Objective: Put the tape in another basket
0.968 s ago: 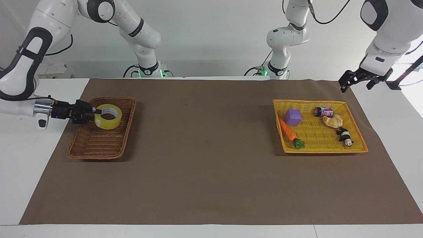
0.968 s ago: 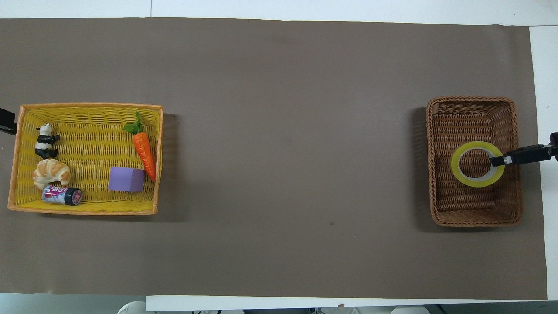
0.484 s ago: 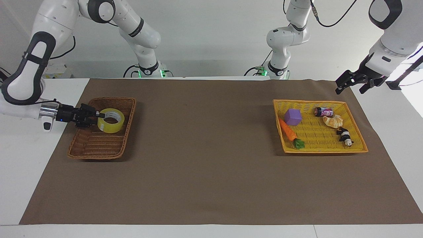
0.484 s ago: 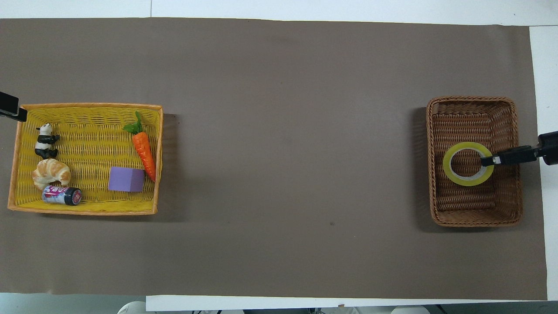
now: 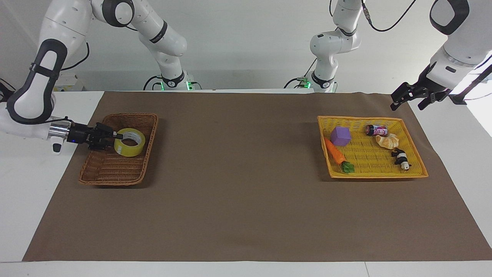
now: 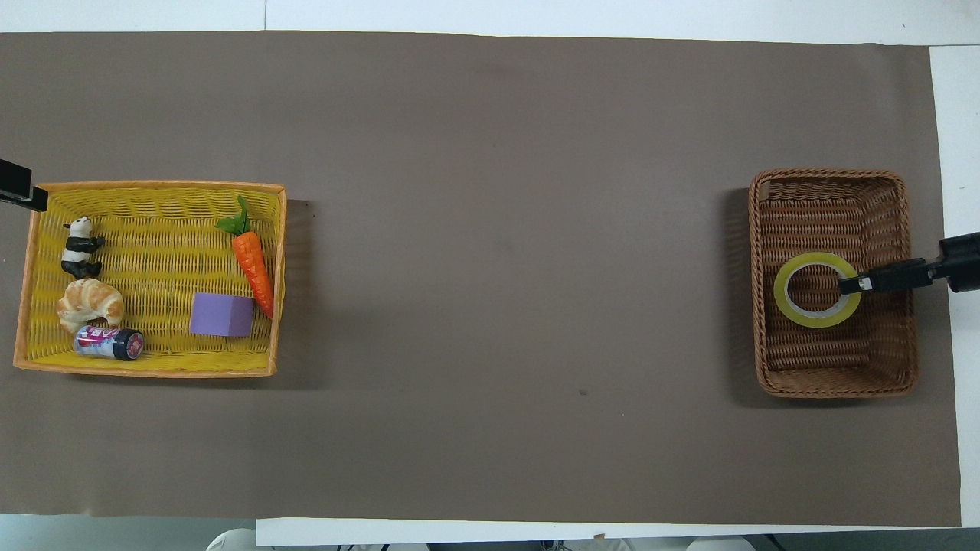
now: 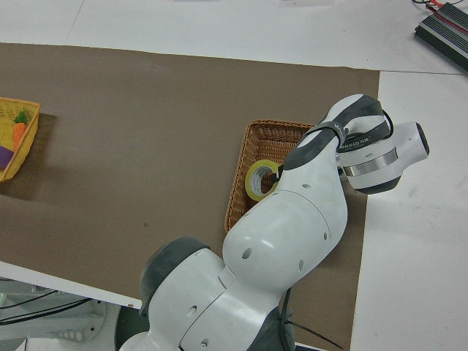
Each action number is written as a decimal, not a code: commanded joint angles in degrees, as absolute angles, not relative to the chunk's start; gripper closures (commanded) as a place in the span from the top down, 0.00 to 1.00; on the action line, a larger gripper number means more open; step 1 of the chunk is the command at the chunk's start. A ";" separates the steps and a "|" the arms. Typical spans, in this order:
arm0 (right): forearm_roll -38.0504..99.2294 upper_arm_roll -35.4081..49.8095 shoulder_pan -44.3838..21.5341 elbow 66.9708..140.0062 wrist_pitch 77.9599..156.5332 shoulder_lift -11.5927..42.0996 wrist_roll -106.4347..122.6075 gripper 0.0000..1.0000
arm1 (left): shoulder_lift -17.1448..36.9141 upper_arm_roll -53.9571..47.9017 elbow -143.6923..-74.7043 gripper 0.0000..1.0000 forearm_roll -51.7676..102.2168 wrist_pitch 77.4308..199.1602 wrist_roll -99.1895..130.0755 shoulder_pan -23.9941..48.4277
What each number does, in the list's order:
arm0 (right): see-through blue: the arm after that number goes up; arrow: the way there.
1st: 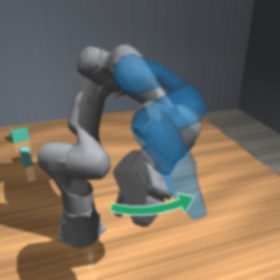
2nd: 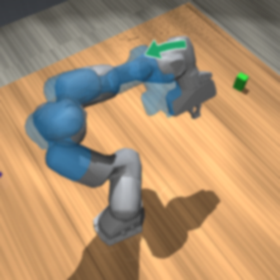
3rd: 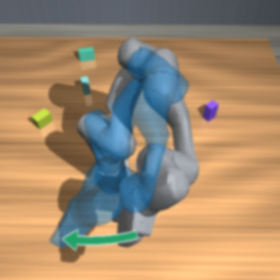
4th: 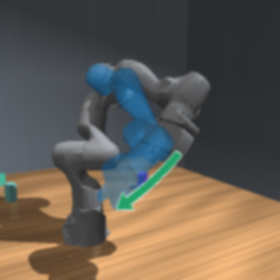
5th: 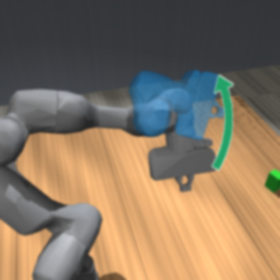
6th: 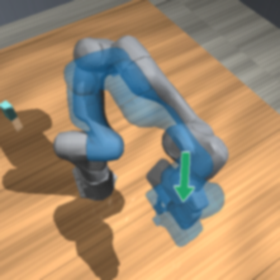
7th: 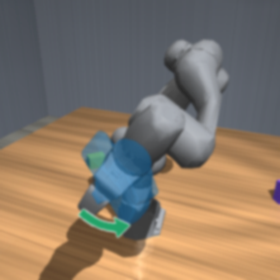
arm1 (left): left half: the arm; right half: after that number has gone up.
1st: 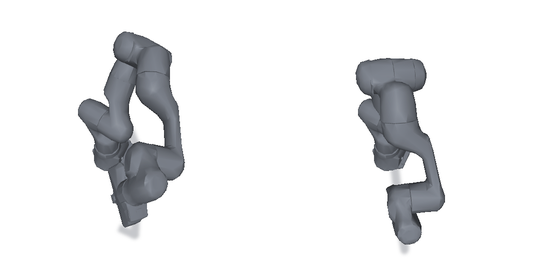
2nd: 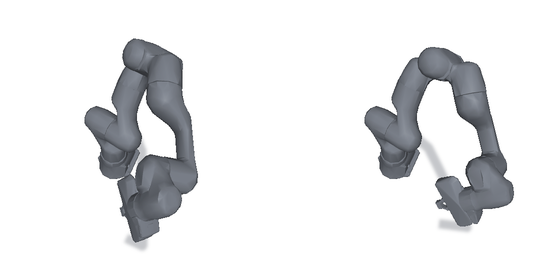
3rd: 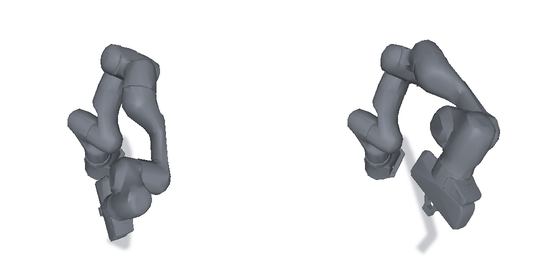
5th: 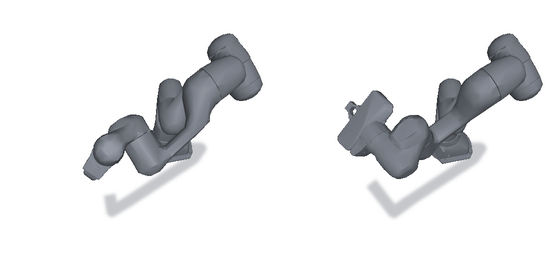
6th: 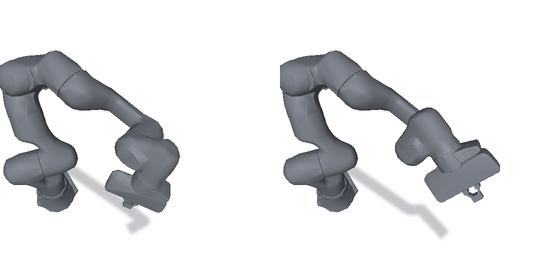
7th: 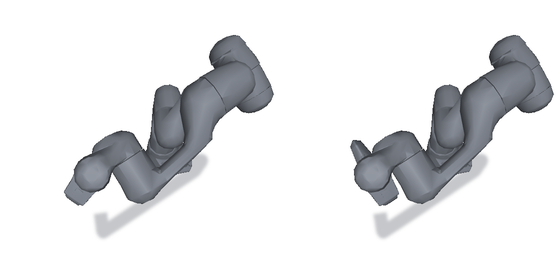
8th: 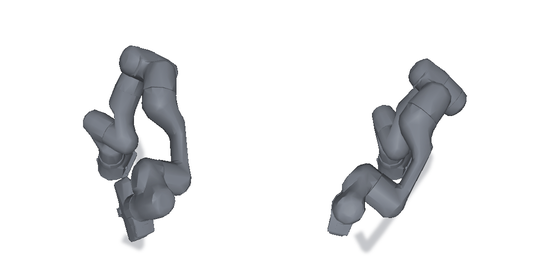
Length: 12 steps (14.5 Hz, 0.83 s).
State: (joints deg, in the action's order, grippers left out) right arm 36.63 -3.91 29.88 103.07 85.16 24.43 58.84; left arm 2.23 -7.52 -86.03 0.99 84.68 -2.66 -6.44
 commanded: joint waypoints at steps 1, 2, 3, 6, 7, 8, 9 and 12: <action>35.25 -3.52 29.18 104.94 86.57 22.59 60.29 0.04 | 1.76 -7.21 -87.10 1.00 -1.66 85.69 -2.90 -6.41; 34.72 -3.52 29.09 104.85 86.75 22.59 60.29 0.17 | 1.76 -7.21 -87.01 1.00 -2.54 85.69 -2.90 -6.33; 34.54 -3.52 29.00 104.77 86.66 22.59 60.29 0.50 | 1.76 -7.21 -87.01 1.00 -2.64 85.95 -2.90 -6.24; 33.67 -3.52 28.66 103.98 87.36 22.67 61.52 1.00 | 1.23 -7.21 -88.15 1.00 -2.64 85.17 -2.72 -6.33; 33.40 -3.52 28.13 103.80 87.71 22.68 61.52 1.00 | 1.14 -7.21 -88.24 1.00 -2.55 85.17 -2.72 -6.42; 33.31 -3.52 27.86 103.62 87.98 22.68 61.52 1.00 | 1.14 -7.21 -88.24 1.00 -2.64 85.25 -2.72 -6.50; 33.31 -3.43 27.60 103.28 88.07 22.59 61.44 1.00 | 1.14 -7.12 -88.24 1.00 -2.64 85.17 -2.72 -6.50; 29.55 -3.52 24.53 101.52 89.81 20.23 61.09 1.00 | 1.14 -7.21 -88.24 1.00 -2.64 85.25 -2.72 -6.50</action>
State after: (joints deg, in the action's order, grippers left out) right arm 33.22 -3.71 26.17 102.15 88.09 23.30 60.48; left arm 2.23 -7.39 -86.83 -1.88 84.69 -2.66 -6.49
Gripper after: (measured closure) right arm 0.000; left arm 0.000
